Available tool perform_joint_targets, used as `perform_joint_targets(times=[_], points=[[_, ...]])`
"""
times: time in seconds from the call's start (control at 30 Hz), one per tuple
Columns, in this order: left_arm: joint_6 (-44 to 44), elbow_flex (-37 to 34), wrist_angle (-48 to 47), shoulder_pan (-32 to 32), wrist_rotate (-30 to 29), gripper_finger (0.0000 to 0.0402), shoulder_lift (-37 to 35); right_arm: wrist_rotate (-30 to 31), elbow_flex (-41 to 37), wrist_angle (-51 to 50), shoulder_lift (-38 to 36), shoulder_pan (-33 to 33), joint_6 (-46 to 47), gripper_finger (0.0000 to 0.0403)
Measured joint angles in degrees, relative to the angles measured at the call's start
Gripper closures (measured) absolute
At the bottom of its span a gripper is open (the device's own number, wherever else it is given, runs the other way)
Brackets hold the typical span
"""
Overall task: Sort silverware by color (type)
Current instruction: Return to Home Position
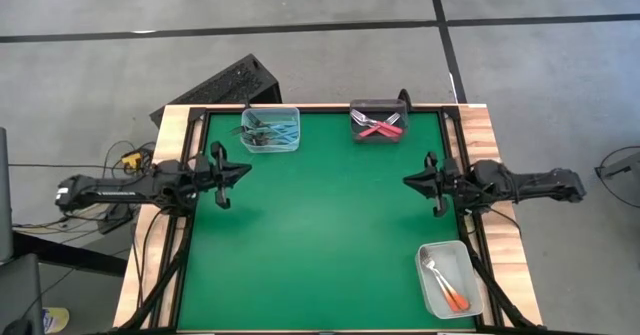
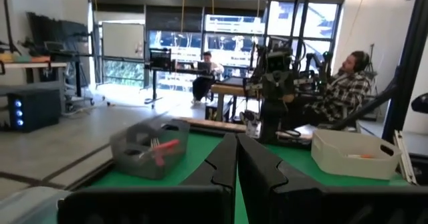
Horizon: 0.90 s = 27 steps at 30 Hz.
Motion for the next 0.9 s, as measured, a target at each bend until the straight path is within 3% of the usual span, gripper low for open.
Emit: perform_joint_targets(times=[0.2,0.53,0.77,0.9], points=[[-1.49,-4.79,3.29,-0.02,0.18,0.0401,-2.41,-0.01,-6.36,6.98,-0.26,-0.07,1.38,0.0345],[0.26,-4.55,3.3,-0.04,1.97,0.0401,-2.67,-2.88,-5.45,3.32,-0.24,-0.05,0.83,0.0345],[2.04,-4.82,2.33,-0.05,12.06,0.0401,-2.6,-5.66,-5.66,1.53,-0.26,-0.05,-1.87,0.0345],[0.85,-4.82,0.7,-0.04,8.98,0.0401,-2.62,-2.75,-6.69,1.68,-0.2,-0.22,-1.45,0.0345]])
